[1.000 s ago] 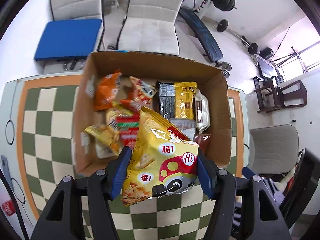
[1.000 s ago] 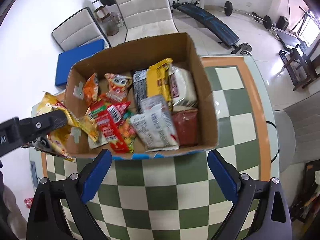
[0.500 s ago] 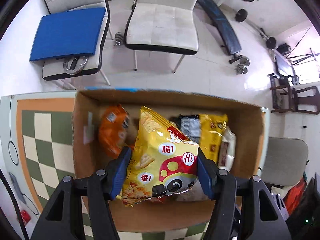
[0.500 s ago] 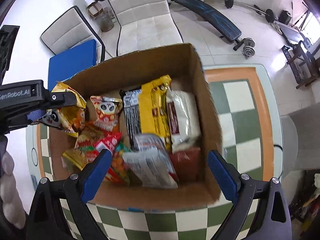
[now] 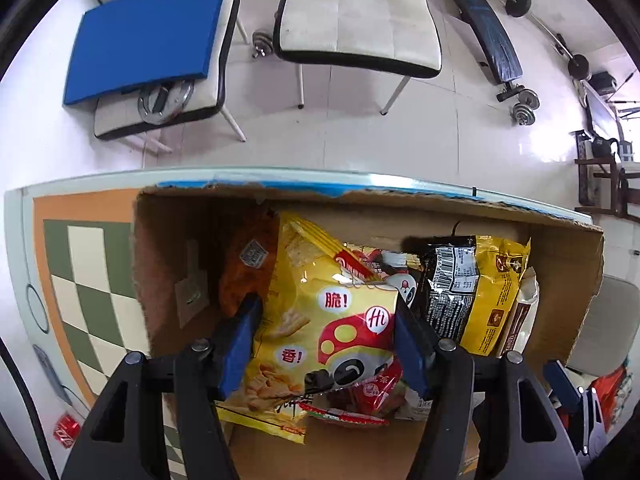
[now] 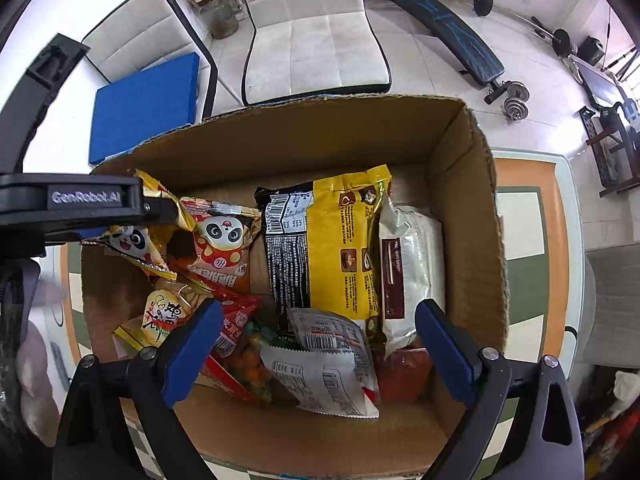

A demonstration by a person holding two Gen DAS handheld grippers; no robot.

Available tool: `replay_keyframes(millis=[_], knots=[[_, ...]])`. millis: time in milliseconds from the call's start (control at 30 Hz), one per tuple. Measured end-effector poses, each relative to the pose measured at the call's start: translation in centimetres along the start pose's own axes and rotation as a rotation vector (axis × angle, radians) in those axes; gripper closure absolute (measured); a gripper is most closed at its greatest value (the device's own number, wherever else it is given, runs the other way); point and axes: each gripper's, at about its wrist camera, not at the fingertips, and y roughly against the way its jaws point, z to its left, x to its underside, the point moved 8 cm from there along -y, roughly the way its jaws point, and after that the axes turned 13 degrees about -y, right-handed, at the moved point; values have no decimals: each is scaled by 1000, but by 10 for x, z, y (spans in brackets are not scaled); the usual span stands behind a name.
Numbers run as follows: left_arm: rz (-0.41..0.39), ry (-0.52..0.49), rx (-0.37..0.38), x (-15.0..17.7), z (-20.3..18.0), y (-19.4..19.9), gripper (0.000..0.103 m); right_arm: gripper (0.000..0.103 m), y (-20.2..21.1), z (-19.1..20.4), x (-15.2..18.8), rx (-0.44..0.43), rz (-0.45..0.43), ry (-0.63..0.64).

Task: Organize snacks
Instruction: 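Carry the yellow cracker bag into the box with the left tool, then open the left tool and release the cracker bag into the box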

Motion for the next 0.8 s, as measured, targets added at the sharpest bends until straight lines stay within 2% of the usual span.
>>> replay_keyframes(millis=[100,167,233,500,800], knots=[[5,12,23,-1,2,-3,38,4,-4,-1,-1,1,6,-3],[6,2,18,0,2,-3,22,4,-6,-3,0,1,10,-8],[-1,-8,14,2,1,-2,15,4,-6,-6,-1,2,9,-11],[-75,-40,-22,12,-4,12,15,4,-4,-15,2,3,6,-24],[-142,-71,-44,50,-8,28,14,4,9,-20,21,-9,-3,0]])
